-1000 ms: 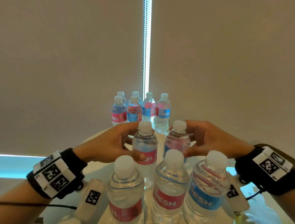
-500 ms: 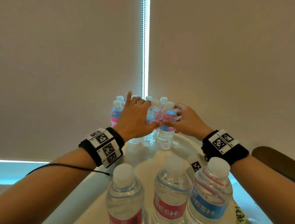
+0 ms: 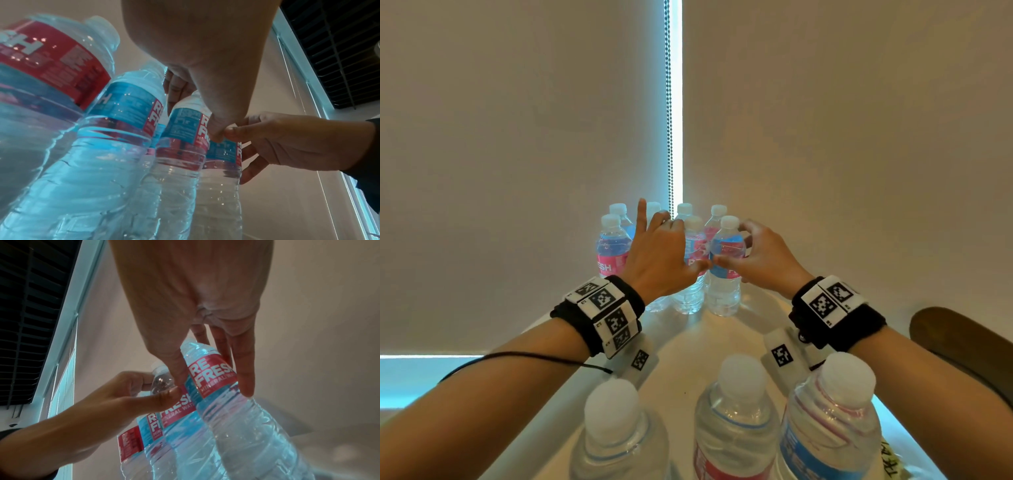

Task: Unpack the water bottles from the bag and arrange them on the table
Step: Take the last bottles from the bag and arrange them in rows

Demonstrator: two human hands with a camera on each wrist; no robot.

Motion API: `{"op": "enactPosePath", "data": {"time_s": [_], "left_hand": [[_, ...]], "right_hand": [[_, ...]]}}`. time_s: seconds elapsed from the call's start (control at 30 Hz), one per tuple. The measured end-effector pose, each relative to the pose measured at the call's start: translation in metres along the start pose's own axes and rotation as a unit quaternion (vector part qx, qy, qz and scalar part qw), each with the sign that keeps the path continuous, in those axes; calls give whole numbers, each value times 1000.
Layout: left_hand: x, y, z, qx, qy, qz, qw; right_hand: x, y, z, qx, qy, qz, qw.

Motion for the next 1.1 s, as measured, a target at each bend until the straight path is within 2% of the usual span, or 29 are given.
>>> {"op": "enactPosePath", "data": {"time_s": [0.27,0.5,0.67,0.77,0.9,0.97,1.03,1.1], "left_hand": [[0,1,4,16,1,-5,1000],[-1,0,3,6,15,22,1000],[-3,1,1,0,26,-18,1000],[-7,-5,-3,-4,33,-86,996],[-17,-46,-24,-25,48,-261,964],[-27,-80,-41,-34,42,-329,943],[-35,-114,-64,-98,40,-429,897],[-40,-143,-92,-162,48,-484,859]], "right_hand": [[2,6,4,23,-11,-23,999],[1,9,2,23,-22,-52,998],[0,7,-3,4,-17,-38,999],[0,-3,-6,-5,15,-70,997],[-20,-40,-13,22,29,-104,994],[-50,-68,-22,54,-14,-74,996],[-94,-94,-37,75,-75,-15,994],[-146,-107,-62,51,-140,35,988]]}}
Point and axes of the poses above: each hand's wrist, its own z-axis towards the middle knuckle, its own y-axis out of the palm, x = y × z, the point moved 4 cm from there along z, towards the middle knuckle, and after that the axes turned 14 degrees about -y, right-handed, at the moved point
